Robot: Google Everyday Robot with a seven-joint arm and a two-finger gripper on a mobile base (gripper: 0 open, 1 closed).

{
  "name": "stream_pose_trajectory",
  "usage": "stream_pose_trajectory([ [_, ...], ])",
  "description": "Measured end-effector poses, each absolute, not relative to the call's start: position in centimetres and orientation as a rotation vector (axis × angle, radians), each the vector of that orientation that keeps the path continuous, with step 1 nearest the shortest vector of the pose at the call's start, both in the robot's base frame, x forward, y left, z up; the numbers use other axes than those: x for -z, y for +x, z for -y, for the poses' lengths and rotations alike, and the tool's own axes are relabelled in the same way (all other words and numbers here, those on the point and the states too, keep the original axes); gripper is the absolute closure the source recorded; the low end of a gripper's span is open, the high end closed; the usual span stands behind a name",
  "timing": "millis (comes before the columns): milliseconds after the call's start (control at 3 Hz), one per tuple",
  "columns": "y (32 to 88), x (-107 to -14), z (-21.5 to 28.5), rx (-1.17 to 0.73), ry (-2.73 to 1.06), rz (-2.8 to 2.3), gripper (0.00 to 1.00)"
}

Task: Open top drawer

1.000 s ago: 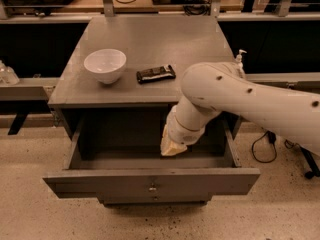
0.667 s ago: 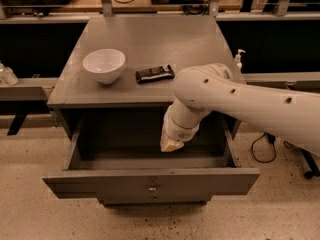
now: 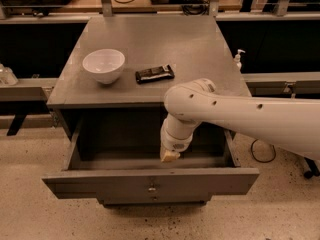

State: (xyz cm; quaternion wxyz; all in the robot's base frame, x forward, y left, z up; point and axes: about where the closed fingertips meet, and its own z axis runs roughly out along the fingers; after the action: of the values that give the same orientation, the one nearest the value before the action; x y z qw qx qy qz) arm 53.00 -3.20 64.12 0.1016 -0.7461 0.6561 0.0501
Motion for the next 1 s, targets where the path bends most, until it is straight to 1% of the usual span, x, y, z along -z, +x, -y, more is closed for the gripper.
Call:
stream_pose_trajectory([
  [333,50.4,-62.9,2.2,-0.26,-2.247,-1.957,1.0],
  [667,47.7,-62.8,1.4,-0.437,-2.302,-1.936,1.0],
  [1000,45.0,-63.2,1.2,-0.657,-2.321,-1.914,1.0],
])
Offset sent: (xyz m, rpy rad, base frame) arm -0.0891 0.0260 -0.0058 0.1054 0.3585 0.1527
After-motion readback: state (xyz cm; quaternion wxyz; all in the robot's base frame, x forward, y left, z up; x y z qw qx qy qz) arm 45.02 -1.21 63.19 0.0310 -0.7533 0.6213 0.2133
